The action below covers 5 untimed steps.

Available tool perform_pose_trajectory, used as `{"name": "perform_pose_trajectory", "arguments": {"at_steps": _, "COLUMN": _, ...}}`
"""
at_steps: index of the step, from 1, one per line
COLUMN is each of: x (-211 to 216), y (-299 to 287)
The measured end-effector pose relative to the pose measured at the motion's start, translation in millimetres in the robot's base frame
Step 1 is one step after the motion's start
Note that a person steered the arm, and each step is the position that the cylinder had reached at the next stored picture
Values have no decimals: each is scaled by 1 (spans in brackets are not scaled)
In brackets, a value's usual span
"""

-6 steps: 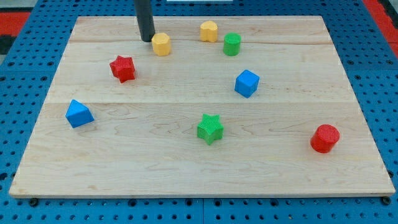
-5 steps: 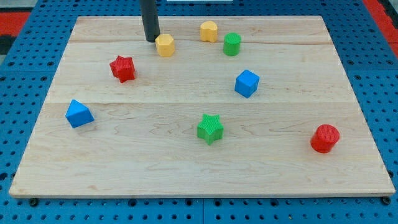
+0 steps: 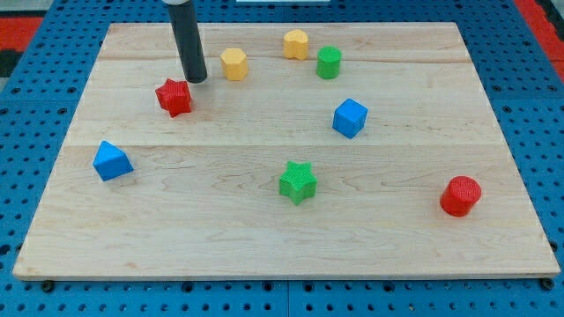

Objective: Move the yellow hexagon towards the yellow heart

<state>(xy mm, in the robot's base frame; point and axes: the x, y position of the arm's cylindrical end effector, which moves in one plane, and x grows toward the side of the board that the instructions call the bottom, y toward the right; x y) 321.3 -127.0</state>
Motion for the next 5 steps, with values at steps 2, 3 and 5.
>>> {"name": "perform_pose_trajectory", "arguments": {"at_steps": 2, "x": -11, "y": 26}}
{"name": "perform_pose_trajectory", "arguments": {"at_steps": 3, "x": -13, "y": 50}}
{"name": "perform_pose_trajectory", "arguments": {"at_steps": 5, "x": -13, "y": 48}}
